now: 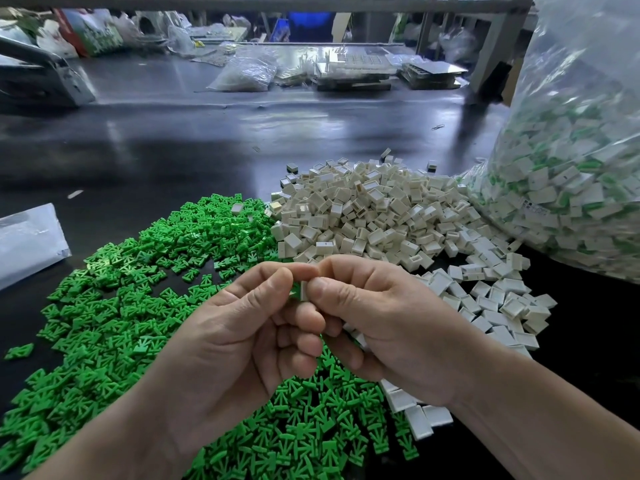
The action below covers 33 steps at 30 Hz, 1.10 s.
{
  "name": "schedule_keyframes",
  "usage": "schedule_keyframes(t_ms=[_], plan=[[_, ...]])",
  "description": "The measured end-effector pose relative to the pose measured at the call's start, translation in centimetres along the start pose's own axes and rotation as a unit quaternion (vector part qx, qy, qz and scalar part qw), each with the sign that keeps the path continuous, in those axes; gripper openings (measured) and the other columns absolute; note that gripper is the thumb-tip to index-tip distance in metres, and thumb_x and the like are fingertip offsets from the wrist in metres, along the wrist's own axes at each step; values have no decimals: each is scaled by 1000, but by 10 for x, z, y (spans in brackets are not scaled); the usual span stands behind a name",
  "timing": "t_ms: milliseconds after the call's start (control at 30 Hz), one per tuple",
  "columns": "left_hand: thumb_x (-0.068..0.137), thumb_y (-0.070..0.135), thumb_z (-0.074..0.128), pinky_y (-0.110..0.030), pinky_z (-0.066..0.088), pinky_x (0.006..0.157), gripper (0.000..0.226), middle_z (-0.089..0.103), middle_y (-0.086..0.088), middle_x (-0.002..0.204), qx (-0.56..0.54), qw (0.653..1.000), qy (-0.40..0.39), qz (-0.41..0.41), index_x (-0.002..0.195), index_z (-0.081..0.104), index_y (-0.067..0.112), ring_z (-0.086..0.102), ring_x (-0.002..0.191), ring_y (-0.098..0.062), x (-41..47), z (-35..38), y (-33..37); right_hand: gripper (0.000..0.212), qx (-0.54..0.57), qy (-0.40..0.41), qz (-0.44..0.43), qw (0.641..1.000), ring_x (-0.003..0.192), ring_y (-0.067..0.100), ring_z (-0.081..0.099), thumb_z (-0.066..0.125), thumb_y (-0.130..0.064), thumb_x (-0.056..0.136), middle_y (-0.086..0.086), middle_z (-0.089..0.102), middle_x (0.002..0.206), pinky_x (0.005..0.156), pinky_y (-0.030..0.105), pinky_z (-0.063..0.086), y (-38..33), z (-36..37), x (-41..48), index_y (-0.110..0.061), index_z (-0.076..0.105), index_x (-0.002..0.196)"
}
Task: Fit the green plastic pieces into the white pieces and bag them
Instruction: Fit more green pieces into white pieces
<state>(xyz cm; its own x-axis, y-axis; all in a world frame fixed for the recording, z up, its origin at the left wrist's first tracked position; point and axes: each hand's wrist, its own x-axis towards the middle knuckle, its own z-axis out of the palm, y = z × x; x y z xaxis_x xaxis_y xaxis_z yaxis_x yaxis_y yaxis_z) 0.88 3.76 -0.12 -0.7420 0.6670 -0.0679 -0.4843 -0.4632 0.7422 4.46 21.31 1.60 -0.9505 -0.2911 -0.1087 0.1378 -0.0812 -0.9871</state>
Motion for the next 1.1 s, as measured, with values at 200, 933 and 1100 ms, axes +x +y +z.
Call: schedule_keyframes(t_ms=[200,933,1100], plan=[[72,26,85,-25,54,48,34,67,-10,67,-4,999,-1,49,102,73,13,65,53,-17,0,4,-7,18,29,2,-14,999,43,9,44,57,-25,101,-5,53,63,35,16,30,-3,4,0,-19,63,85],[73,26,82,-24,53,44,23,67,-9,58,43,995,10,86,90,72,16,65,45,-16,-1,5,-9,23,2,5,-34,999,56,23,46,55,-29,100,9,55,70,37,18,30,6,7,1,-7,59,92],[70,29,84,-22,51,42,26,65,-6,57,36,995,26,94,91,73,16,62,44,-14,0,8,-9,24,1,22,-40,999,49,18,46,54,-27,104,6,58,66,37,19,31,4,11,3,-20,60,82]])
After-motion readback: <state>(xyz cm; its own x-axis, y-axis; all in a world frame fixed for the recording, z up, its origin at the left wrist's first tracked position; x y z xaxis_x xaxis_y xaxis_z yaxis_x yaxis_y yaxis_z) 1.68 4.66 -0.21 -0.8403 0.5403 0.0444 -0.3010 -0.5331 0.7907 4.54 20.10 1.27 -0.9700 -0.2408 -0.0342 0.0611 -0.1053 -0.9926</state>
